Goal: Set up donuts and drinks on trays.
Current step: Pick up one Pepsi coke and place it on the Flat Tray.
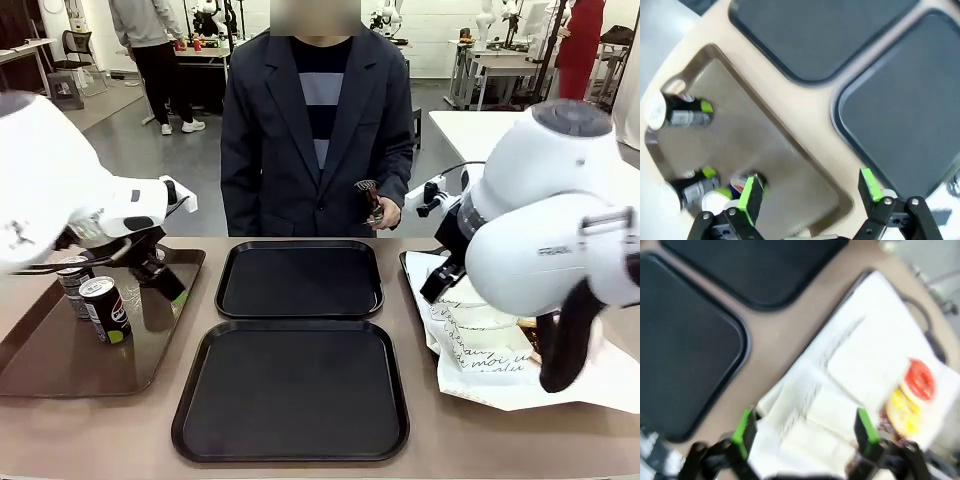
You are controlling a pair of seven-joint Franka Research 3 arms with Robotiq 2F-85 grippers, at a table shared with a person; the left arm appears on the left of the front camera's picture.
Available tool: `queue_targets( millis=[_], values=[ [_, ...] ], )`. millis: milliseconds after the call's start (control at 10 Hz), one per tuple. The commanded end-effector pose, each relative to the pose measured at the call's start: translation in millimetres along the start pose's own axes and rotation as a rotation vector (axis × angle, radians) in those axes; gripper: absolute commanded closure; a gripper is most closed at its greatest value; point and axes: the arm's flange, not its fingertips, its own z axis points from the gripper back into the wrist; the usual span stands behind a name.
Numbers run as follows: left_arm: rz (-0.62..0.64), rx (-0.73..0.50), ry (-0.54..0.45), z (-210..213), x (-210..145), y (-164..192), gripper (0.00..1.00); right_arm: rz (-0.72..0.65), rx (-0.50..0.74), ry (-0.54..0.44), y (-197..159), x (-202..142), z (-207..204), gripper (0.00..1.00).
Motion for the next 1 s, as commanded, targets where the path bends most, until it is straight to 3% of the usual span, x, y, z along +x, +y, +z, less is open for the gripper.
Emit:
queue_targets(
  millis=[0, 100, 200, 300, 400, 500, 600, 700, 900],
  values=[
    [-0.076, -0.043, 0.098, 29, -125, -39, 0.0, 0.011, -0.001, 0.111, 54, -144, 40, 0.0],
    [-0.084, -0.031, 0.082, 25, -141, -52, 0.0, 0.052, 0.014, 0.078, 55, -160, 38, 0.0],
    [-0.028, -0.016, 0.071, 24, -13, -9, 0.0, 0.005, -0.009, 0.072, 9, -13, 28, 0.0],
    [-0.028, -0.016, 0.071, 24, -13, -9, 0.0, 0.005, -0.009, 0.072, 9, -13, 28, 0.0],
    [-0.028, -0.016, 0.071, 24, -13, -9, 0.0, 0.021, -0.013, 0.103, 20, -28, 65, 0.0],
    [-0.048, -0.017, 0.1, 45, -23, -15, 0.0, -0.269, 0.542, -0.082, -24, -40, 65, 0.0],
    [0.129, -0.328, -0.083, 72, -43, 14, 0.0, -0.454, 0.825, -0.22, -66, -75, 67, 0.0],
    [0.272, -0.494, -0.177, 88, -71, 34, 0.0, -0.578, 0.956, -0.289, -95, -109, 68, 0.0],
    [0.447, -0.68, -0.27, 106, -104, 83, 0.0, -0.77, 1.083, -0.381, -141, -163, 65, 0.0]
  ],
)
